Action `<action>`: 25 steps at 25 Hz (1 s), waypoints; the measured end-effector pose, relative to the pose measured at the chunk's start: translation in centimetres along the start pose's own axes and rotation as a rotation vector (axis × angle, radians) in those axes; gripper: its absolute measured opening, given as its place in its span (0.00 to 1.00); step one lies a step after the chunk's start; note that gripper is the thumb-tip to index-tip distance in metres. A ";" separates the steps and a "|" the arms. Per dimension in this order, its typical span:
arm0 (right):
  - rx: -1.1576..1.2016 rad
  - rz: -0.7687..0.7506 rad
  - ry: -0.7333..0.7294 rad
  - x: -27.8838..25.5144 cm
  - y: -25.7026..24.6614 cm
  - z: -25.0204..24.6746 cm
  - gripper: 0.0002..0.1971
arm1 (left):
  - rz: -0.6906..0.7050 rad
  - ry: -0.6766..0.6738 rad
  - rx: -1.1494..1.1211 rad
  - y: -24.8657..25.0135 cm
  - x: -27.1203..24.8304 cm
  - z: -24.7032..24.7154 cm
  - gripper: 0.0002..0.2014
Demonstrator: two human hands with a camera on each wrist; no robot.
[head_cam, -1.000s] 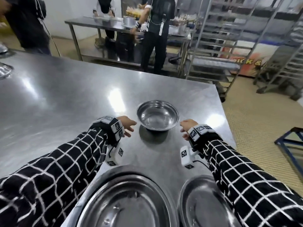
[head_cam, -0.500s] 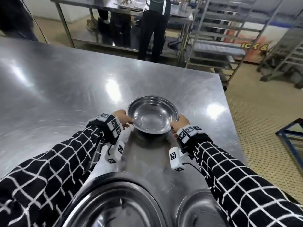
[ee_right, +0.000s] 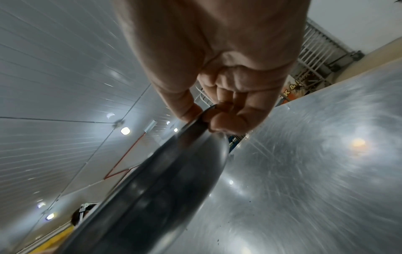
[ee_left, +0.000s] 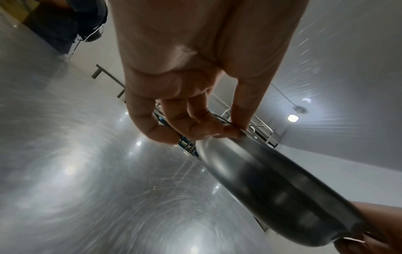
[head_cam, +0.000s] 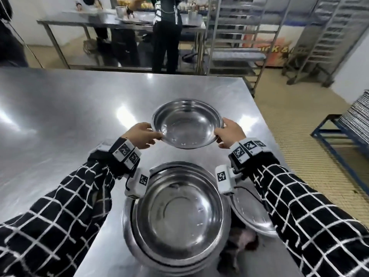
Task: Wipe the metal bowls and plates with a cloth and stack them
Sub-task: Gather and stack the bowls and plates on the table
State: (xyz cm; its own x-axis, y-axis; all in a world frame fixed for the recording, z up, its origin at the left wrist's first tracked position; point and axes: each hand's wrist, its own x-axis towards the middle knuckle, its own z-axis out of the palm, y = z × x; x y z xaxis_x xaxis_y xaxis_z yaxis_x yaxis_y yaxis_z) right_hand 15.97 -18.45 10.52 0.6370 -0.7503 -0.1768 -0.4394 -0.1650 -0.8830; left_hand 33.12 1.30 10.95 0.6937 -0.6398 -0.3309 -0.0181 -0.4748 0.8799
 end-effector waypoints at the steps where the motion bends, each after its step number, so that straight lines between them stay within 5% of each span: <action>1: 0.011 -0.003 0.007 -2.5 0.3 0.1 0.06 | 0.025 -0.006 0.017 -0.8 -2.0 0.0 0.11; 11: -0.042 -0.070 -0.025 -19.7 5.9 2.6 0.15 | 0.121 -0.123 0.079 -11.4 -15.5 -0.8 0.22; 16: -0.194 -0.069 0.026 -22.6 7.4 3.9 0.14 | 0.162 -0.097 0.242 -13.9 -18.5 0.4 0.17; 21: -0.624 -0.001 0.025 -23.5 7.7 4.1 0.12 | 0.167 -0.059 0.374 -14.7 -19.1 1.1 0.14; 25: -0.467 -0.007 0.044 -24.7 8.8 4.0 0.12 | 0.214 0.066 0.495 -13.9 -20.4 2.0 0.16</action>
State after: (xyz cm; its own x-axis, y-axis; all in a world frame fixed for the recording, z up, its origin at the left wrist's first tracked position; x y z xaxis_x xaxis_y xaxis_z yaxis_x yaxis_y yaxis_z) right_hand -1.13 1.22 5.37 0.6185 -0.7725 -0.1439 -0.6794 -0.4336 -0.5920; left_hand 17.73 19.72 4.81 0.6807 -0.7216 -0.1262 -0.4898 -0.5764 0.6541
